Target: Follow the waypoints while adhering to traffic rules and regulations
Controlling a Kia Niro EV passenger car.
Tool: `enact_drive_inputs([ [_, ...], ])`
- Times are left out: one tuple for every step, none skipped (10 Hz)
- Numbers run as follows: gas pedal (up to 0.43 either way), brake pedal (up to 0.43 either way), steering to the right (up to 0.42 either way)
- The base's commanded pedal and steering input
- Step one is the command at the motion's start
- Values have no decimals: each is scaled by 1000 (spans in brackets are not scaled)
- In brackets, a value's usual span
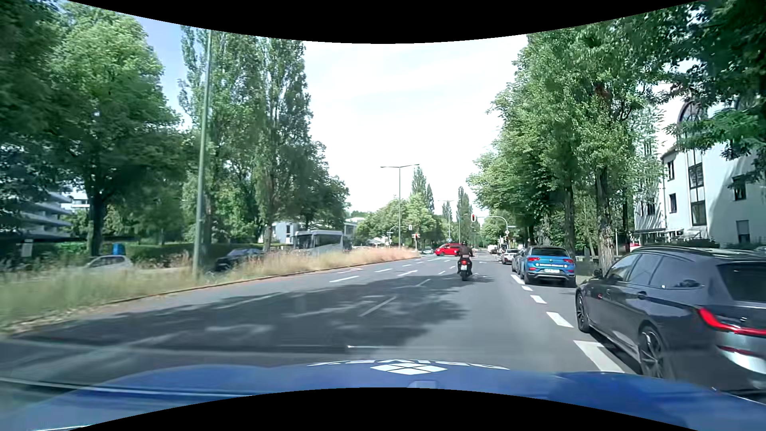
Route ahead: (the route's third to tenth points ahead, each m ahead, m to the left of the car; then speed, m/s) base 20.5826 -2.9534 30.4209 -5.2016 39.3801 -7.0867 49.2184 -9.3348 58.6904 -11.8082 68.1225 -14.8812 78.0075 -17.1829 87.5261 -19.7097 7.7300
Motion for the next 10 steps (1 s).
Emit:
enact_drive_inputs([
  [823,0,147],
  [791,0,137],
  [610,0,134],
  [260,0,133],
  [0,0,128],
  [0,0,114],
  [0,0,100],
  [0,0,83],
  [0,0,63],
  [0,0,46],
])
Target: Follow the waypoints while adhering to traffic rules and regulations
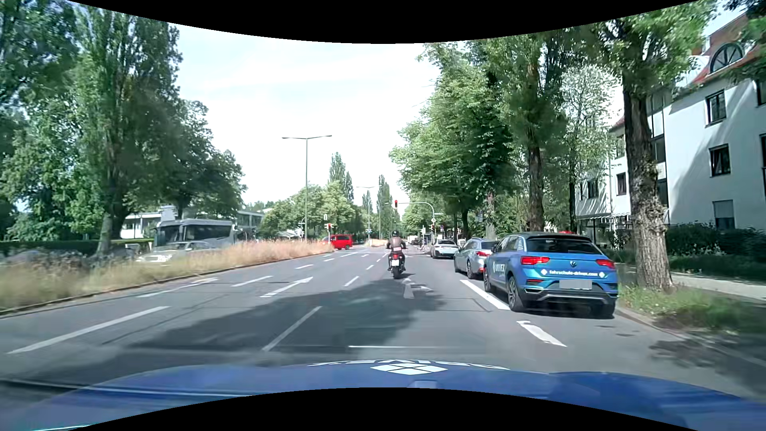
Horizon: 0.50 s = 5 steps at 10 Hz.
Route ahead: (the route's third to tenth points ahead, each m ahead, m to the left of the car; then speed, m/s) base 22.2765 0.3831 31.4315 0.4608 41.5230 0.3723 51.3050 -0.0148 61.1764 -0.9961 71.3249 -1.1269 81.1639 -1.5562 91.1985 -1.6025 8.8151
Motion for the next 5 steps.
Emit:
enact_drive_inputs([
  [0,0,39],
  [0,12,31],
  [0,110,24],
  [0,183,15],
  [0,238,6],
])
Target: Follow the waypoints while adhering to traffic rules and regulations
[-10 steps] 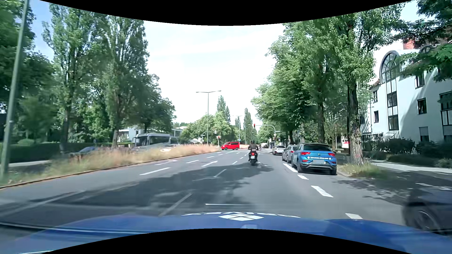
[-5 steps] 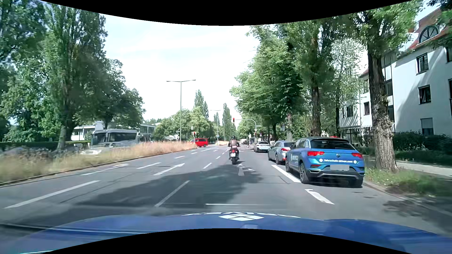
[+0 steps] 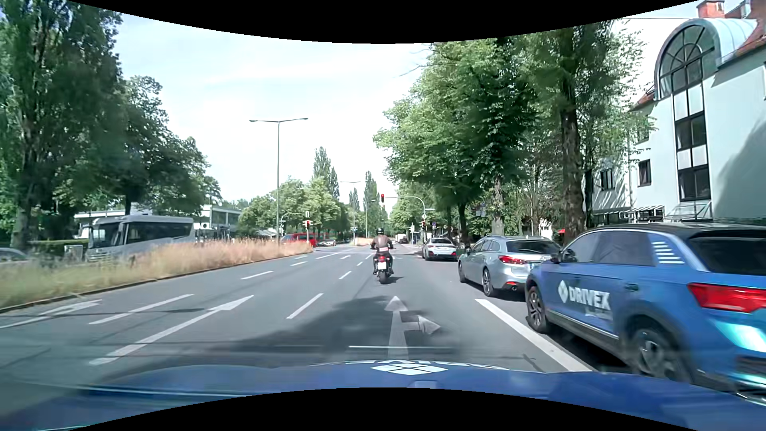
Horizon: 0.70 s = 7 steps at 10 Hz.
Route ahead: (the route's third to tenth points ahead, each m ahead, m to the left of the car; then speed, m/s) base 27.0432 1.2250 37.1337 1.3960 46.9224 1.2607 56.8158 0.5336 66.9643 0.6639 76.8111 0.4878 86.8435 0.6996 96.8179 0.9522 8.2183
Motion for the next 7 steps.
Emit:
enact_drive_inputs([
  [0,250,3],
  [0,244,3],
  [0,238,3],
  [0,226,0],
  [0,220,-3],
  [0,220,-3],
  [0,220,-5],
])
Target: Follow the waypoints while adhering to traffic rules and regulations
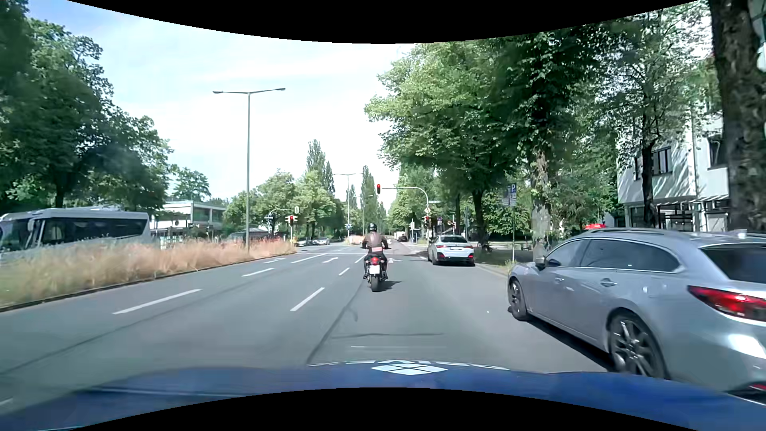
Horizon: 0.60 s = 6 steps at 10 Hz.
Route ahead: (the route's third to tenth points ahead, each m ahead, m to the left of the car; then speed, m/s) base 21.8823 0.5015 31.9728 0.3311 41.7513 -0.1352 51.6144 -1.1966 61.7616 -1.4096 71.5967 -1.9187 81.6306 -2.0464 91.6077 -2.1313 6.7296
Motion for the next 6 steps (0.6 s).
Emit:
enact_drive_inputs([
  [0,238,-6],
  [0,238,-6],
  [0,232,-8],
  [0,226,-9],
  [0,220,-9],
  [0,220,-9],
])
